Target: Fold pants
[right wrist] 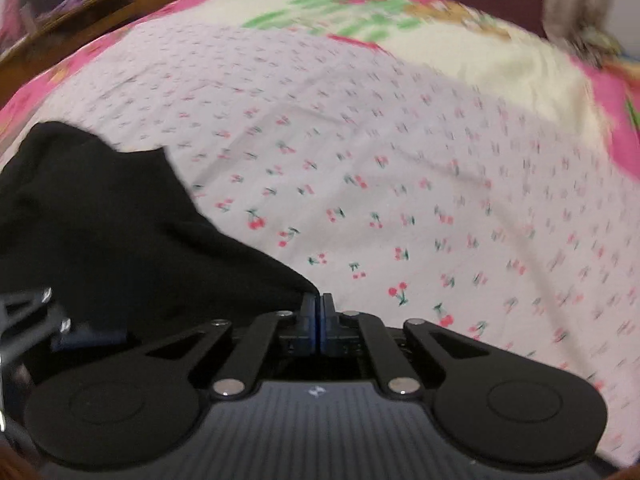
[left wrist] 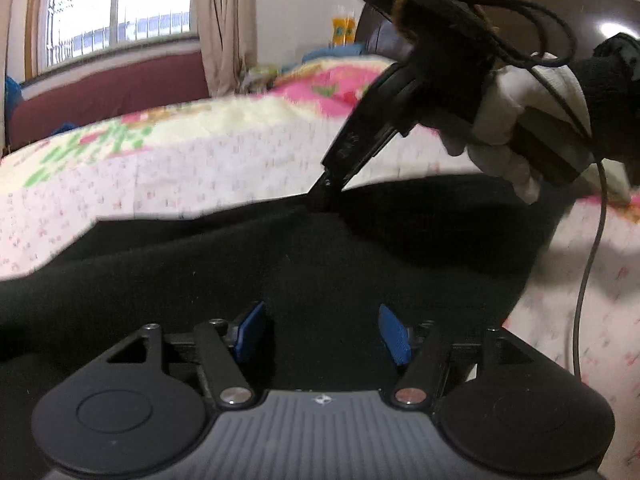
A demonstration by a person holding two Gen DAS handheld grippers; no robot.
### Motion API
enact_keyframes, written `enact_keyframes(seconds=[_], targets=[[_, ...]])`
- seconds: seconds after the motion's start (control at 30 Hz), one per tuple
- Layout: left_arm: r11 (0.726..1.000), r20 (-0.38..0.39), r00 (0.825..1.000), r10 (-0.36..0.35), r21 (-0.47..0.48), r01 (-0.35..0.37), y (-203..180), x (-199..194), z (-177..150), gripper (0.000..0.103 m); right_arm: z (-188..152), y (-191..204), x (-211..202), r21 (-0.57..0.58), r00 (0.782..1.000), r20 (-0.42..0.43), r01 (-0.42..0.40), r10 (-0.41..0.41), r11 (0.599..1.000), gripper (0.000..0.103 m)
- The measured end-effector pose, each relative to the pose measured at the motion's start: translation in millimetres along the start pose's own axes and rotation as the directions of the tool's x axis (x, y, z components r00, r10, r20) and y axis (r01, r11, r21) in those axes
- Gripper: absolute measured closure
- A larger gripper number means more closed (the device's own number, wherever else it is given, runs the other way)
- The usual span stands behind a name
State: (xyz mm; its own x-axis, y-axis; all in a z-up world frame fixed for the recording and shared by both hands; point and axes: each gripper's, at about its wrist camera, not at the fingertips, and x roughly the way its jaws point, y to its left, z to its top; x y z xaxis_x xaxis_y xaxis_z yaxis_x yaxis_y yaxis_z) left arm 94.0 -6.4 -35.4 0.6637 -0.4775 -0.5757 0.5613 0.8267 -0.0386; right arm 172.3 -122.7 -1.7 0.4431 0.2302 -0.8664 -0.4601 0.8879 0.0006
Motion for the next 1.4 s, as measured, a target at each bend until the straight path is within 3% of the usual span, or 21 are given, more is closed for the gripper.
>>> enact_keyframes(seconds=[0.1,0.2,0.3,0.33,0.43,0.47,0.53,0.67,0.8,0.83,0.93,1.1,1.17,1.2,1.23,1.4], targets=[[1.000,-0.006,1.000,-0.001,0.015,0.002,-2.1,0.5,-1.0,0.027,-6.0,4.0,-2.3,-0.006,0.999,0.042,0.036,-0.035,0.999,0.084],[1.000,-0.008,1.000,-0.008,0.005,0.008,-0.3,-0.3,-1.3,0.026,-16.3,-13.7,-36.8,0.147,0.991,0.129,0.016,-0.035,0.989,0.080],[1.000,-0.009,1.000,-0.005,0.010,0.005,-1.7,-0.6,-2.1,0.026,-39.5,-13.4,-68.1,0.170,0.976,0.199,0.055,-0.089,0.984,0.074],[1.000,-0.010,1.000,-0.002,0.014,0.003,-1.5,1.2,-1.4,0.025,-50.7,-15.0,-73.8,0.198,0.973,0.198,0.077,-0.116,0.977,0.067],[1.000,-0.022,1.000,0.011,0.026,-0.011,-4.5,6.8,-3.7,0.021,-98.8,-39.6,-70.4,0.368,0.981,0.129,0.091,-0.148,0.926,0.062],[0.999,-0.024,1.000,0.019,0.032,-0.019,-5.9,8.8,-3.4,0.021,-119.4,-52.9,-69.5,0.451,0.979,0.103,0.111,-0.175,0.885,0.062],[0.998,-0.027,0.999,0.039,0.051,-0.037,-9.8,9.2,-1.7,0.020,-151.1,-73.8,-84.7,0.588,0.971,0.136,0.078,-0.194,0.805,0.068],[0.994,-0.050,0.995,0.088,0.063,-0.085,-17.5,7.9,2.5,0.019,-221.8,-105.2,-141.9,0.800,0.915,0.226,0.022,-0.334,0.600,0.063],[0.988,-0.071,0.988,0.137,0.086,-0.131,-30.2,11.5,9.5,0.019,-277.6,-132.7,-162.7,0.904,0.894,0.238,-0.061,-0.379,0.422,0.060],[0.985,-0.076,0.986,0.150,0.097,-0.143,-34.0,12.8,11.2,0.019,-285.0,-135.9,-162.3,0.918,0.888,0.232,-0.065,-0.398,0.391,0.056],[0.977,-0.082,0.982,0.169,0.142,-0.157,-47.0,15.0,17.6,0.019,-298.4,-150.3,-151.1,0.932,0.873,0.302,-0.185,-0.384,0.312,0.056],[0.955,-0.082,0.979,0.185,0.251,-0.159,-70.8,20.5,28.7,0.019,-291.7,-166.7,-153.8,0.934,0.837,0.315,-0.189,-0.448,0.304,0.058],[0.953,-0.078,0.982,0.174,0.266,-0.147,-76.9,21.2,32.5,0.019,-289.6,-169.0,-157.1,0.937,0.830,0.296,-0.156,-0.473,0.313,0.073],[0.952,-0.078,0.983,0.166,0.272,-0.139,-79.9,22.2,33.5,0.019,-288.8,-170.7,-156.9,0.939,0.834,0.287,-0.147,-0.472,0.311,0.084],[0.953,-0.078,0.984,0.158,0.275,-0.131,-81.9,22.9,33.9,0.019,-289.8,-172.0,-154.1,0.941,0.841,0.280,-0.144,-0.463,0.307,0.087],[0.951,-0.078,0.988,0.132,0.291,-0.104,-88.8,26.3,33.5,0.019,-290.9,-176.8,-152.7,0.938,0.863,0.245,-0.097,-0.442,0.332,0.087]])
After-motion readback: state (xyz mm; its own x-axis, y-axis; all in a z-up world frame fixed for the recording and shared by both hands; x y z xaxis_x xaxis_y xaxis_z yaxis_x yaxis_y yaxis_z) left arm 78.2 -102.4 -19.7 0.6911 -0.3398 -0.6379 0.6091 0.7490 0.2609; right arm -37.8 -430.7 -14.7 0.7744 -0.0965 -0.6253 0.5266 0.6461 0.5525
